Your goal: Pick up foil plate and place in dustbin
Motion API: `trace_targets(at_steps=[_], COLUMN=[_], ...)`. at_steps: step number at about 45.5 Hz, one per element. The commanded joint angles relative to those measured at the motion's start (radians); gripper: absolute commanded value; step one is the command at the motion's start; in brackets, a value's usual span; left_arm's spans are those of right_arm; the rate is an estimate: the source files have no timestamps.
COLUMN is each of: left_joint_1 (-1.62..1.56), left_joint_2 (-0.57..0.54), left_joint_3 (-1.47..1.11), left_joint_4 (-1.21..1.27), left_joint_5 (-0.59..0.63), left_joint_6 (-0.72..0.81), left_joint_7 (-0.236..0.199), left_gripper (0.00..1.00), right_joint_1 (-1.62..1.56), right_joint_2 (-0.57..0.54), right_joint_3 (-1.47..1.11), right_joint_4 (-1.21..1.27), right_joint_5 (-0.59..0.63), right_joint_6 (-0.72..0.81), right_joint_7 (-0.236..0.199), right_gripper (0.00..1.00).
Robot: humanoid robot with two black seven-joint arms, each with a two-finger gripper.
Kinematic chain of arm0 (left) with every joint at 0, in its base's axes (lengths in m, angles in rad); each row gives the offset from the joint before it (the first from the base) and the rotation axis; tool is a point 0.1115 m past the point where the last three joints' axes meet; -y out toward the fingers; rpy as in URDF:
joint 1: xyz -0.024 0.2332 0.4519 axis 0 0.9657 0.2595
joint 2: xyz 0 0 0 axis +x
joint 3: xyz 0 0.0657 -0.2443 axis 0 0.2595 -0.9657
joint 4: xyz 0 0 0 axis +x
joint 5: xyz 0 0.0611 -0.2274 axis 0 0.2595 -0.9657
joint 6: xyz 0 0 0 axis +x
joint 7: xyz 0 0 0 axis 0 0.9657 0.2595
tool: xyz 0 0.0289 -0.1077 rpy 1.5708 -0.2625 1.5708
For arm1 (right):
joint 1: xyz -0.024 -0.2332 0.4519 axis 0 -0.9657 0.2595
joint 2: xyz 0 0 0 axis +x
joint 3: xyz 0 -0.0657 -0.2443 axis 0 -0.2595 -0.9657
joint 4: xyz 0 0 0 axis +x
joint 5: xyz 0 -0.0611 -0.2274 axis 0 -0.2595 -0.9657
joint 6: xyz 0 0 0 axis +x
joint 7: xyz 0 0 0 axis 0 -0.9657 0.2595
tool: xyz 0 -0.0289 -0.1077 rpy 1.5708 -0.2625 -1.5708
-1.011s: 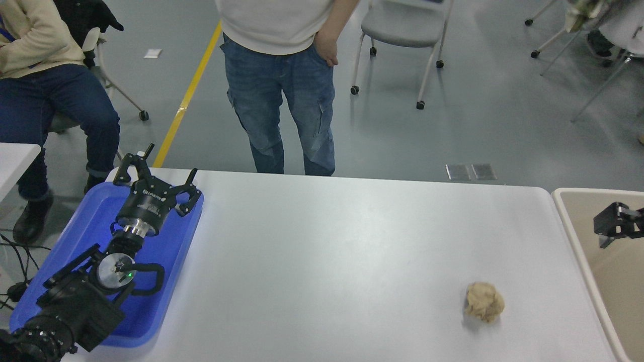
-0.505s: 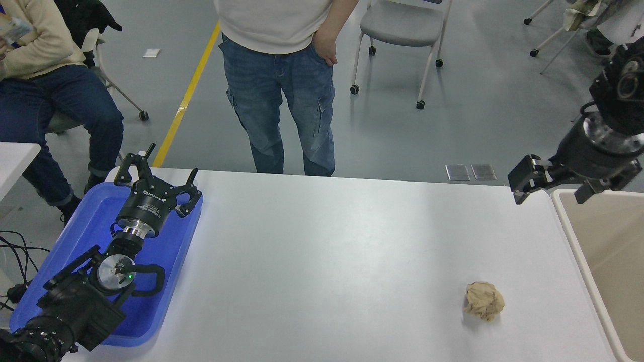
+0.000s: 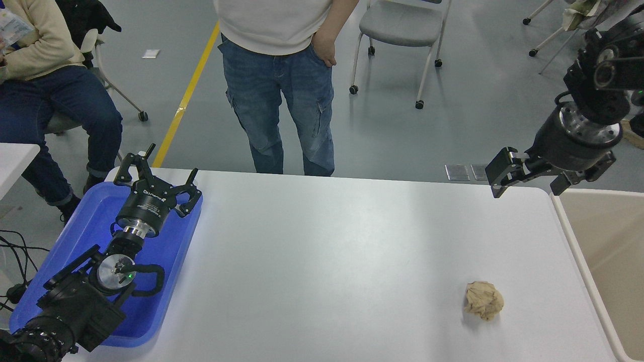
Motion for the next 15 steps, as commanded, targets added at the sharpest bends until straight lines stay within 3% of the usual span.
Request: trace_targets(at_steps=[1, 15], left_joint_1=[0.000, -0.001], left_joint_2=[0.000, 0.000], left_joint_3=[0.001, 0.000], left_joint_4=[0.000, 0.000], left_joint_5=[0.000, 0.000], left_joint_6=[0.000, 0.000], left_joint_7=[0.000, 0.001], left_gripper=[1.00, 1.00], right_joint_1=[0.002, 0.002], right_joint_2=[0.000, 0.000], right_joint_3=[-0.005, -0.006], right_joint_4=[-0.012, -0.021], right_joint_5=[0.001, -0.011], right_joint_6=[0.000, 0.000], right_joint_7=[0.000, 0.000], right_gripper=[1.00, 1.00])
